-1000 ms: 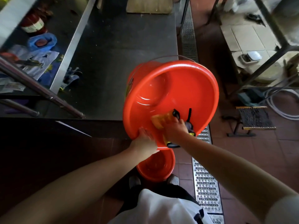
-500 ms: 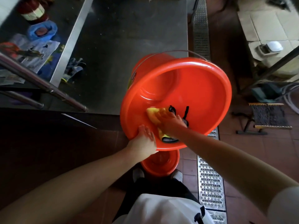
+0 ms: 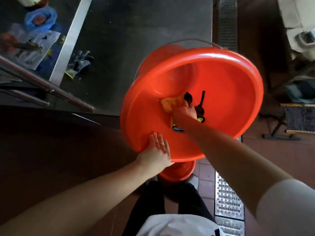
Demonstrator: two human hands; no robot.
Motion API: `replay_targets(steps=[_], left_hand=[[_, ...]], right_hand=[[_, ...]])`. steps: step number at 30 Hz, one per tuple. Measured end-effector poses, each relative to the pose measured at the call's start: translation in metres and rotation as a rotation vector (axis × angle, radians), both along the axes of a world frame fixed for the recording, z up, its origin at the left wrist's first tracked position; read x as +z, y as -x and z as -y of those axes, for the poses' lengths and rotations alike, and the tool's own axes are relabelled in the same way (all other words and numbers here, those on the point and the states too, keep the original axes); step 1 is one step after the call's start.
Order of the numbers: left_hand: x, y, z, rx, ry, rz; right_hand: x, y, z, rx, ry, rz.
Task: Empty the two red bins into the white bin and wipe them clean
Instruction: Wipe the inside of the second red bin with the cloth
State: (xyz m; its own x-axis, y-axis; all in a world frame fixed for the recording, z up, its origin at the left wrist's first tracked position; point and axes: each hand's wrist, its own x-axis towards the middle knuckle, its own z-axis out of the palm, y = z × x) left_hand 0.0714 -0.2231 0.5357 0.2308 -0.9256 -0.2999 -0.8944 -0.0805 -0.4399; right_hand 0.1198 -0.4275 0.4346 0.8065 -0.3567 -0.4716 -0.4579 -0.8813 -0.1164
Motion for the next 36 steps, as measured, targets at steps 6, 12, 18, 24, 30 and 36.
replay_targets(steps=[6, 12, 18, 24, 30, 36], left_hand=[[-0.009, -0.006, -0.006, 0.007, -0.102, 0.046], [-0.002, -0.003, -0.004, -0.040, -0.169, 0.098], [0.017, -0.002, -0.005, 0.023, -0.242, -0.033], [-0.001, 0.001, 0.002, -0.001, -0.141, -0.025], [-0.002, -0.001, 0.006, -0.041, -0.113, -0.055], [0.010, 0.004, 0.011, -0.075, -0.182, -0.105]], right_hand=[[-0.012, -0.010, -0.003, -0.021, 0.006, 0.038], [0.011, 0.032, -0.019, 0.031, 0.029, 0.035], [0.045, 0.114, -0.056, 0.046, 0.019, 0.045], [0.065, 0.163, -0.071, 0.012, 0.034, 0.115], [0.058, 0.145, -0.061, 0.033, 0.049, 0.102], [0.034, 0.095, -0.035, 0.013, -0.002, 0.027]])
